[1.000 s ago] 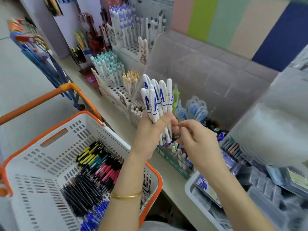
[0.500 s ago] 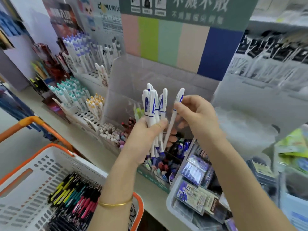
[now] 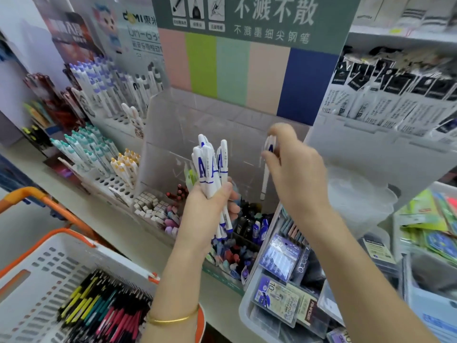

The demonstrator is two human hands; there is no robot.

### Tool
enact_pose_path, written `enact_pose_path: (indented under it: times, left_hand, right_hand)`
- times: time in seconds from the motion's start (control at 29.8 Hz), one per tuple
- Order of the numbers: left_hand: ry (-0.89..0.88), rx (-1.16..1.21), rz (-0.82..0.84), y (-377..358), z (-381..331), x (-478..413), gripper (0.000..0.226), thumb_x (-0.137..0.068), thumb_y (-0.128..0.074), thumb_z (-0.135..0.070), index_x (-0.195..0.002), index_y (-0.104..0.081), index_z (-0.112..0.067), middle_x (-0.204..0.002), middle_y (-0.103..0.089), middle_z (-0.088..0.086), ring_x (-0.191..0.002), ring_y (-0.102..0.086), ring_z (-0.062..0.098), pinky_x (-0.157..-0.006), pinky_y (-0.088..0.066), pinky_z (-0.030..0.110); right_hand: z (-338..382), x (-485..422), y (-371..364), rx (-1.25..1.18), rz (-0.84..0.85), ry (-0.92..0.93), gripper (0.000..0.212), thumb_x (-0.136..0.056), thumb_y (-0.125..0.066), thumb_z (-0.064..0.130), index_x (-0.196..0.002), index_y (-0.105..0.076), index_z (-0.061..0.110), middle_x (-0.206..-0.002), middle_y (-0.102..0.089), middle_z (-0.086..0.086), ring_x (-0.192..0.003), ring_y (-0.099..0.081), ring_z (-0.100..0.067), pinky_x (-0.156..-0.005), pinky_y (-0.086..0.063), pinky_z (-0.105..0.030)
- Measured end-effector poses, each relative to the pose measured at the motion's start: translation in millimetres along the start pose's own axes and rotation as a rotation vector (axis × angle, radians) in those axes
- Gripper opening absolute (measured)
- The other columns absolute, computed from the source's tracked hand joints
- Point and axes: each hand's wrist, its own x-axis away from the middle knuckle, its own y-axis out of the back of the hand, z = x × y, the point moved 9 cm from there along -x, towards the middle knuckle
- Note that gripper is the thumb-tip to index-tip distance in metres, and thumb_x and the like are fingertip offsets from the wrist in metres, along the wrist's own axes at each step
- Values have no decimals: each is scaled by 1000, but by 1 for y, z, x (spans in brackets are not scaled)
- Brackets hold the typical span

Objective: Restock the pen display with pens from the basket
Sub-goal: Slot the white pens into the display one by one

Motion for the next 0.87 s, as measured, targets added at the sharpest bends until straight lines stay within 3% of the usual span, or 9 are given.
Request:
enact_pose_path:
  times: [0.07, 0.17, 0.3, 0.44, 0.5, 0.6, 0.74, 0.87]
  left_hand:
    - [5, 13, -1, -2, 2, 0, 11, -98, -53, -11, -106, -60, -15, -74, -66, 0, -60, -63, 11, -57, -53, 26]
    - [11, 22, 13, -5, 3, 1, 12, -97, -55, -12, -109, -59, -12, -75, -69, 0, -63, -67, 13, -58, -53, 26]
    - [-2, 28, 34, -6, -3, 3, 15, -96, -57, -13, -111, -59, -10, -73, -70, -1, -65, -68, 14, -58, -54, 26]
    - [-19, 1, 43, -6, -6, 3, 18, -95, -58, -15, -112, -59, -8, -74, -69, 0, -63, -64, 12, -60, -52, 29]
    - [-20, -17, 51, -8, -5, 3, 20, -95, -58, -14, -113, -59, -6, -73, -69, 0, -62, -63, 13, -60, -51, 30]
    - [-18, -41, 69, -15, -6, 4, 22, -95, -60, -16, -114, -59, -6, -73, -69, 0, -63, -64, 14, -60, -51, 29]
    - [-8, -45, 70, -16, -7, 4, 25, -94, -60, -19, -115, -59, -7, -72, -70, -2, -64, -66, 13, -62, -53, 29]
    - [18, -15, 74, -18, -7, 3, 23, -95, -59, -18, -116, -60, -9, -78, -73, 2, -72, -72, 19, -67, -58, 33]
  right_hand:
    - [0, 1, -18, 101, 116, -21, 16, -93, -55, 8, -102, -41, 10, -75, -59, -9, -65, -52, -33, -55, -43, -38]
    - [-3, 3, -40, 201, 238, -64, 27, -91, -50, -1, -94, -27, 13, -62, -42, -1, -57, -43, -28, -45, -26, -34]
    - [-4, 2, -49, 256, 321, -93, 27, -87, -47, -8, -100, -33, 12, -60, -36, -1, -52, -39, -22, -42, -26, -31]
    - [-9, 1, -24, -36, 194, -144, 26, -91, -40, -1, -112, -47, 11, -76, -59, -10, -64, -61, -31, -60, -53, -39]
    - [-7, 2, -15, -251, 176, -187, 20, -96, -46, 12, -114, -57, 13, -79, -63, -4, -64, -63, -20, -59, -52, -32]
    - [-1, 5, -23, -482, 280, -231, 14, -94, -57, 26, -94, -67, 16, -72, -66, 4, -52, -58, -5, -47, -42, -15]
    - [-1, 5, -30, -531, 326, -231, 9, -86, -69, 26, -86, -65, 19, -70, -67, 4, -55, -62, -6, -48, -44, -15]
    - [-7, -1, -29, -547, 255, -255, 4, -90, -60, 14, -86, -60, 14, -70, -67, 1, -54, -64, -9, -45, -43, -18]
